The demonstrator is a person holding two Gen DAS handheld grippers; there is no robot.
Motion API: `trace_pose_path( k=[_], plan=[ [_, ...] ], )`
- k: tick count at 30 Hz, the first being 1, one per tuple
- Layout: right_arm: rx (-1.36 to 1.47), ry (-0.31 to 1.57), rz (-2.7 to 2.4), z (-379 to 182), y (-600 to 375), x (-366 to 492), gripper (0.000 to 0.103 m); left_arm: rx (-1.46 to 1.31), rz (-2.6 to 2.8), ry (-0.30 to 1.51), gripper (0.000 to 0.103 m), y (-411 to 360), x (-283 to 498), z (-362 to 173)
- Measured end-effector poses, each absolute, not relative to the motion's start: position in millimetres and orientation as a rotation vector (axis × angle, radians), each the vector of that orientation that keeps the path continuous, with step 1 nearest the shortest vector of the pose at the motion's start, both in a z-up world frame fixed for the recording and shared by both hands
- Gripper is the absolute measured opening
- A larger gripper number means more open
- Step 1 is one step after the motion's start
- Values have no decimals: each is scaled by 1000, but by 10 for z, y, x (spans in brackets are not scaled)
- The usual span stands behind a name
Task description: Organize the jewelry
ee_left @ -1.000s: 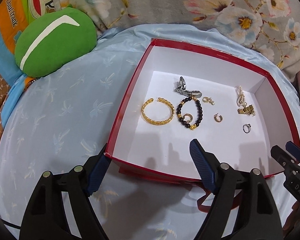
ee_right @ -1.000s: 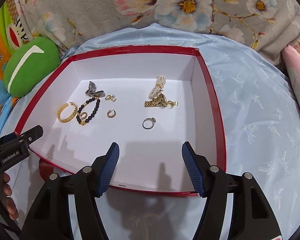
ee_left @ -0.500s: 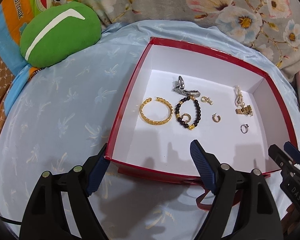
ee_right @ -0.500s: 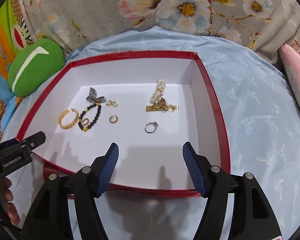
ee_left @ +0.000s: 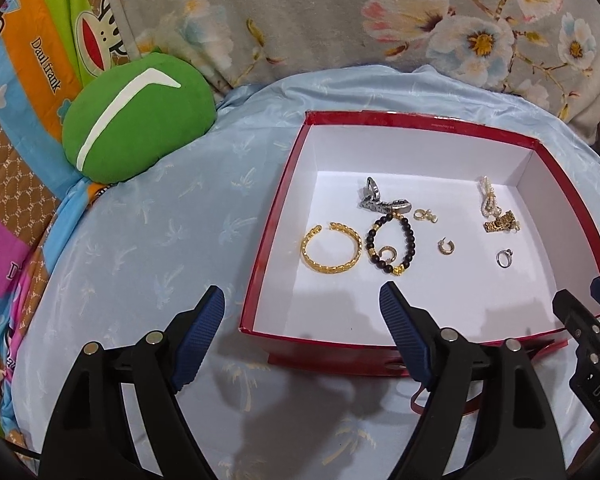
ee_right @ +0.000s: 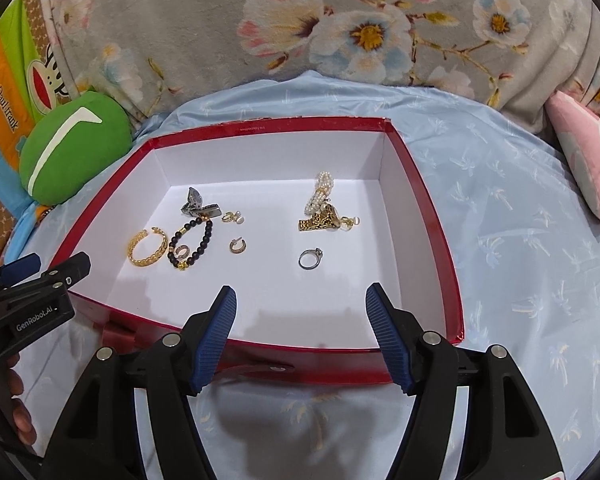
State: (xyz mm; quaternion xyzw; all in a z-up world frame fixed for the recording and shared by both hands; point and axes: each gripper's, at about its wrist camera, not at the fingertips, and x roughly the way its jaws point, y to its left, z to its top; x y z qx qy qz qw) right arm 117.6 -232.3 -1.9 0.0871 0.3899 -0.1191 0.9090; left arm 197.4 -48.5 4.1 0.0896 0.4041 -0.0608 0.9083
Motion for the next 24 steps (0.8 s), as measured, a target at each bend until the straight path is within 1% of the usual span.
trace_pose_path(
  k=[4, 12, 18, 24],
  plan=[
    [179, 797, -250, -26, -2315, 1171, 68, 168, -121, 844, 78, -472, 1961, -21],
    [171, 779, -261, -49, -2297, 1168, 72, 134, -95, 833, 90, -412, 1970, -64],
    [166, 769, -263, -53, -2306, 1166, 74, 104, -96, 846, 94, -380, 2004, -91],
    [165, 764, -264, -55, -2309, 1168, 75, 129, -85, 824, 95, -405, 1988, -90]
  ],
)
